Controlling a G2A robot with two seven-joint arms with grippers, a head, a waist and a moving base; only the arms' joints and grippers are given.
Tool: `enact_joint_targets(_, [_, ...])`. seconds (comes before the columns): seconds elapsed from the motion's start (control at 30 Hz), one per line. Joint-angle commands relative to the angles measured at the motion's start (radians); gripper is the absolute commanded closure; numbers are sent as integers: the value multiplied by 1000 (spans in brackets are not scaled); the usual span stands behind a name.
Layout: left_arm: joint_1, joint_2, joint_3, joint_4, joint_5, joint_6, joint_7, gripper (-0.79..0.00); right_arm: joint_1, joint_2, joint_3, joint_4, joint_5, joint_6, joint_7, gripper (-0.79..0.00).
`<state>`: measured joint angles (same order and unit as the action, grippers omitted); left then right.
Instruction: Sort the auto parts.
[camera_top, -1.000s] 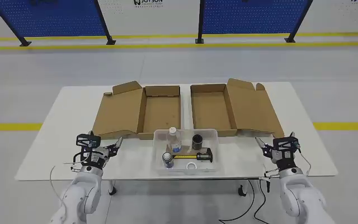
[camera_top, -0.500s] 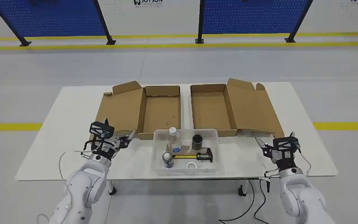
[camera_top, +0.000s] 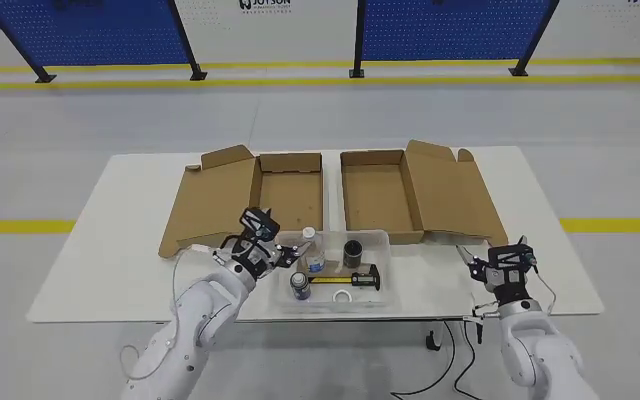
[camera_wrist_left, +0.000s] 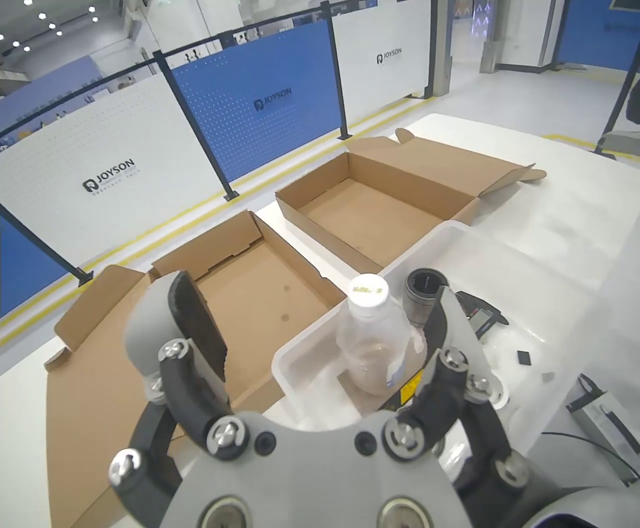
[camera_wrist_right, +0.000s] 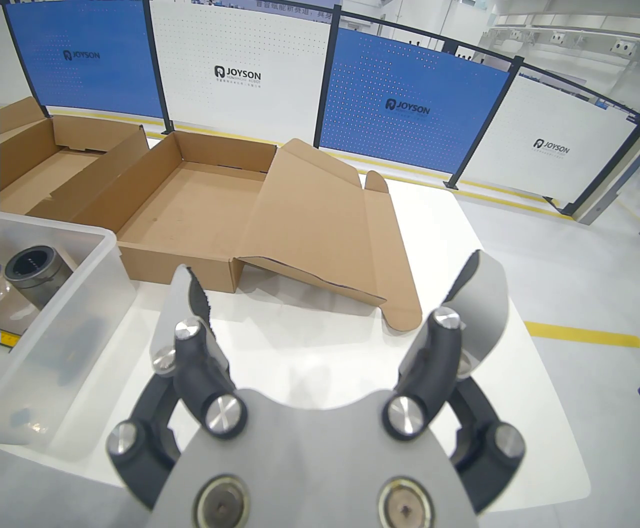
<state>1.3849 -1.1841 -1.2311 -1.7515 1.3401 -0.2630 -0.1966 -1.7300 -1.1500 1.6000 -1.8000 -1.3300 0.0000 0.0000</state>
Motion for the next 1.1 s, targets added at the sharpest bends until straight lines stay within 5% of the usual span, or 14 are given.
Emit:
enact_joint_targets(0.0, [-27,-6,34,38,0,8,-3,-785,0,0,0,0,0,0,0,-785])
enact_joint_targets(0.57, [-108,-37,141,205,-53,8,-5,-773,0,0,0,0,0,0,0,-785])
enact_joint_targets(0.63, [-104,-38,142,202,-67,-4,-7,-613,0,0,0,0,0,0,0,-785])
enact_joint_targets(0.73, [-99,-40,145,200,-88,-6,-15,-585,0,0,0,0,0,0,0,-785])
enact_joint_targets(0.8, [-99,-41,149,200,-84,-5,-15,-437,0,0,0,0,0,0,0,-785])
enact_joint_targets(0.9, [-100,-42,153,207,-84,-5,-19,-594,0,0,0,0,0,0,0,-785])
enact_joint_targets(1.07, [-102,-44,152,218,-110,-22,-28,-619,0,0,0,0,0,0,0,-785])
